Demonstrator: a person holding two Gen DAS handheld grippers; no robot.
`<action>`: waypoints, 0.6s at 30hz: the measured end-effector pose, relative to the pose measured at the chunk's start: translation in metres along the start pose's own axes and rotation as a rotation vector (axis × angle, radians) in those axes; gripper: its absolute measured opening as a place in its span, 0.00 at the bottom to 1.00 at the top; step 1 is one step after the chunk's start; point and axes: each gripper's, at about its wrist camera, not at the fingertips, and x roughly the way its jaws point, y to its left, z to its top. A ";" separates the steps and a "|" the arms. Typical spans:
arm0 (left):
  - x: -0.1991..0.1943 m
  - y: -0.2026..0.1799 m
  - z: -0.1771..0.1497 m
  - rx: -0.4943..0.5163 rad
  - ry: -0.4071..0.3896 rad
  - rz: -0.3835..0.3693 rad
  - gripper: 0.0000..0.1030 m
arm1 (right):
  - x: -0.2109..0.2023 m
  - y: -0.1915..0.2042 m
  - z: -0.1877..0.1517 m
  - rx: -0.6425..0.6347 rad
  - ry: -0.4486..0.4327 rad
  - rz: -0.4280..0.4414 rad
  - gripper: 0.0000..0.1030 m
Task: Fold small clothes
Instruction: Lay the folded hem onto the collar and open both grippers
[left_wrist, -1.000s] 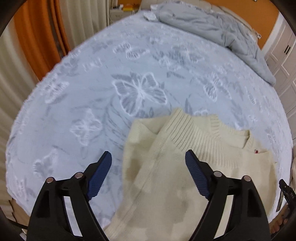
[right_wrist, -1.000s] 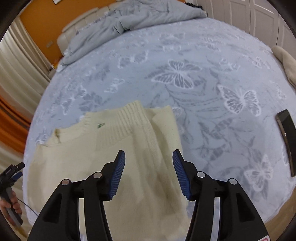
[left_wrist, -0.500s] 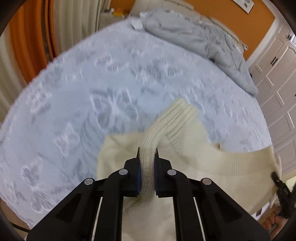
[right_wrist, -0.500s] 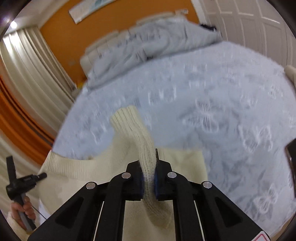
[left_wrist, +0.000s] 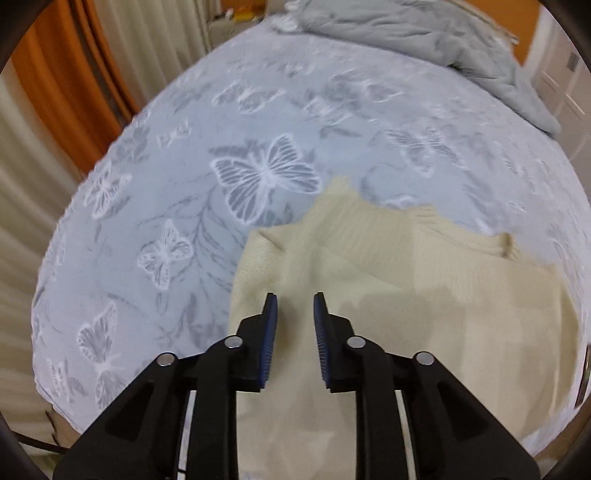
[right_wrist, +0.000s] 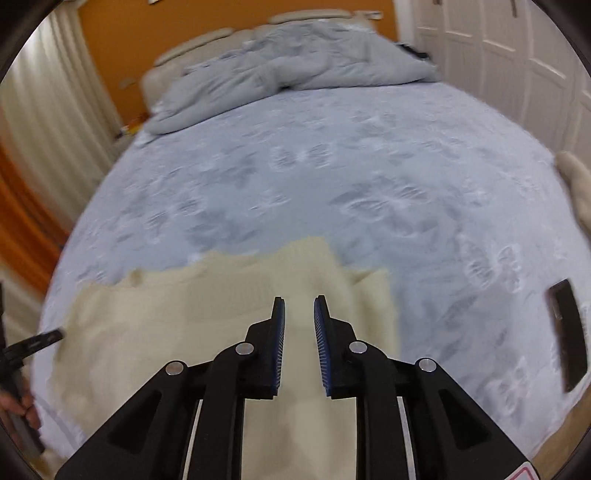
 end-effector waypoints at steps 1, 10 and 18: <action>0.000 0.000 -0.005 0.004 0.009 -0.006 0.20 | 0.006 0.005 -0.009 -0.005 0.034 0.034 0.18; 0.018 -0.007 -0.069 0.025 0.121 0.041 0.23 | 0.007 0.060 -0.060 -0.107 0.119 0.076 0.17; 0.012 -0.001 -0.076 0.010 0.142 0.046 0.24 | 0.070 0.130 -0.092 -0.305 0.273 0.018 0.17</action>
